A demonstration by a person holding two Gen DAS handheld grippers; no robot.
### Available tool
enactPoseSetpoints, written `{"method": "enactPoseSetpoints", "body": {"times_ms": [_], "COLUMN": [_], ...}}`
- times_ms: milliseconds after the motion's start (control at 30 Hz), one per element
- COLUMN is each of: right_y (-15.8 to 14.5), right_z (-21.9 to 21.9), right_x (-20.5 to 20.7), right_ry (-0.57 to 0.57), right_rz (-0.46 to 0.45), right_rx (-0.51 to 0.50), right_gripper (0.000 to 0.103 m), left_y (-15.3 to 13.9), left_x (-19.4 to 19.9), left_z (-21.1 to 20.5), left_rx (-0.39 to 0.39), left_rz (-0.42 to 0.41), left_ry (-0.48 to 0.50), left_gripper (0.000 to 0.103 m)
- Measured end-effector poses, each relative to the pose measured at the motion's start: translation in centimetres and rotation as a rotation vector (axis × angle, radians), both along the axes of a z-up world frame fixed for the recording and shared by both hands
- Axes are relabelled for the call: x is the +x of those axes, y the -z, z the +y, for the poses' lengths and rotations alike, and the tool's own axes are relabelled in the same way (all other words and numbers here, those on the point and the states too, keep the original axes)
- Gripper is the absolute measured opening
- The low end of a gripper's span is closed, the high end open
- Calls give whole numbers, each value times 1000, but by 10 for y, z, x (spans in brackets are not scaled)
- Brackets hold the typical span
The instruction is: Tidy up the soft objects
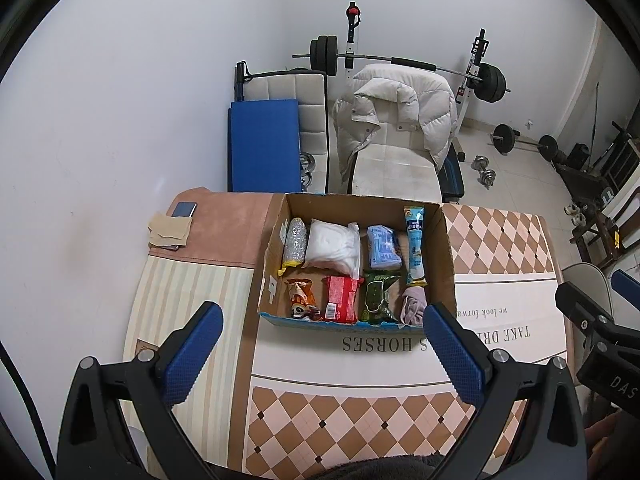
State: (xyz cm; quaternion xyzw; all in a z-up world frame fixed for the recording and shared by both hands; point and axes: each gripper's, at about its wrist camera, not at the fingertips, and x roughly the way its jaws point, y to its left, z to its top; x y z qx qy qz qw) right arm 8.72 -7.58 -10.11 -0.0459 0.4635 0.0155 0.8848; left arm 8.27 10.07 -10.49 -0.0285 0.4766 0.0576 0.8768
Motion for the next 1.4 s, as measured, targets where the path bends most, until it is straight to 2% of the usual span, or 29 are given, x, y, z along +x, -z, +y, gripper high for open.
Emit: {"method": "enactPoseSetpoints", "body": {"times_ms": [1400], "right_y": [-4], "right_z": [-1], "right_x": [-7], "right_ry": [16], "right_rz": [-7], "right_rx": [0], "right_gripper": [103], "left_y": [-9], "left_x": [-4], "left_z": [-11], "left_rx": [-6], "left_rz": [-4], "left_ry": [12], "left_gripper": [102]}}
